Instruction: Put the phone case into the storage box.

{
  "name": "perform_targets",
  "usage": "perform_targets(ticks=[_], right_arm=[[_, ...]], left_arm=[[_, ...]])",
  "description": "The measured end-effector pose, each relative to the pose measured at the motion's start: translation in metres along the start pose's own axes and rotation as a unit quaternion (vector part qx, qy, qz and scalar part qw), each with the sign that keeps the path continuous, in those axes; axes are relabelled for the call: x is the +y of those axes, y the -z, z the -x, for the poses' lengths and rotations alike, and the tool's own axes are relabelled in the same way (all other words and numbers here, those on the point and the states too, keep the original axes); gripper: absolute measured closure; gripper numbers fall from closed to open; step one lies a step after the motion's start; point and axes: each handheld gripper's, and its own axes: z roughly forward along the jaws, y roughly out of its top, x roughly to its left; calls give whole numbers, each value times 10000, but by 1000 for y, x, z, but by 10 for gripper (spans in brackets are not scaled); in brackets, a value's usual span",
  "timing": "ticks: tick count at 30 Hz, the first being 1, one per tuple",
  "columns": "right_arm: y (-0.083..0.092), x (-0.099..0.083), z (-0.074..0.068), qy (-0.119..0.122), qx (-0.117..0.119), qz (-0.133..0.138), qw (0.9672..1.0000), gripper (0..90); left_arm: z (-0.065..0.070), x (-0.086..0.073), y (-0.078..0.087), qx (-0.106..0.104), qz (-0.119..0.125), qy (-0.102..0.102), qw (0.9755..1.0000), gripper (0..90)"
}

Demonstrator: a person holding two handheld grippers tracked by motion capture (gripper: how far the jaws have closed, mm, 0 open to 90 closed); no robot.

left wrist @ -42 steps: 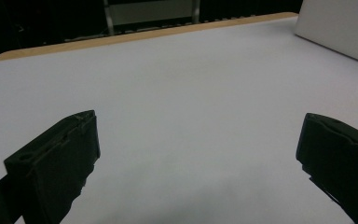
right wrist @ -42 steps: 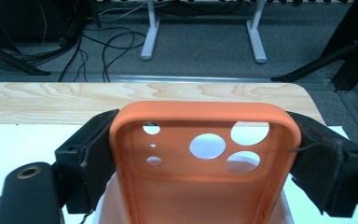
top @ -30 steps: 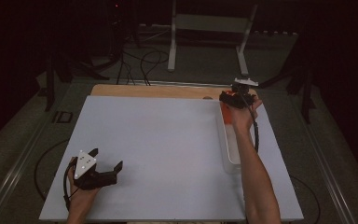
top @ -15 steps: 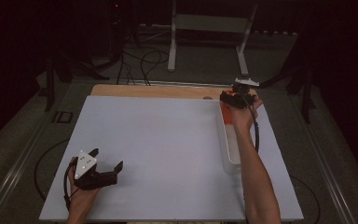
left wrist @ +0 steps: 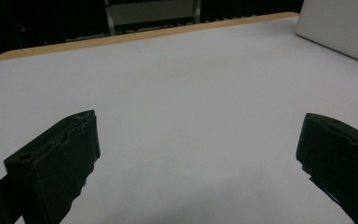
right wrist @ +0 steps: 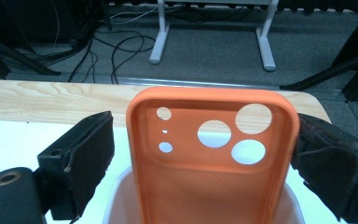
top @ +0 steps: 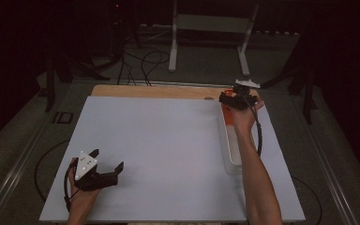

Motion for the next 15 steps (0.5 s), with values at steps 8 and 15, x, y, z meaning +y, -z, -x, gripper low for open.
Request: perform_targets(ticks=[8, 15], right_arm=[[5, 2, 3, 36, -54, 122, 9999, 85], [11, 1, 9, 79, 59, 142, 9999, 85]], left_arm=[[1, 0, 0, -13, -6, -9, 10000, 3], [1, 0, 0, -18, -8, -17, 10000, 3]])
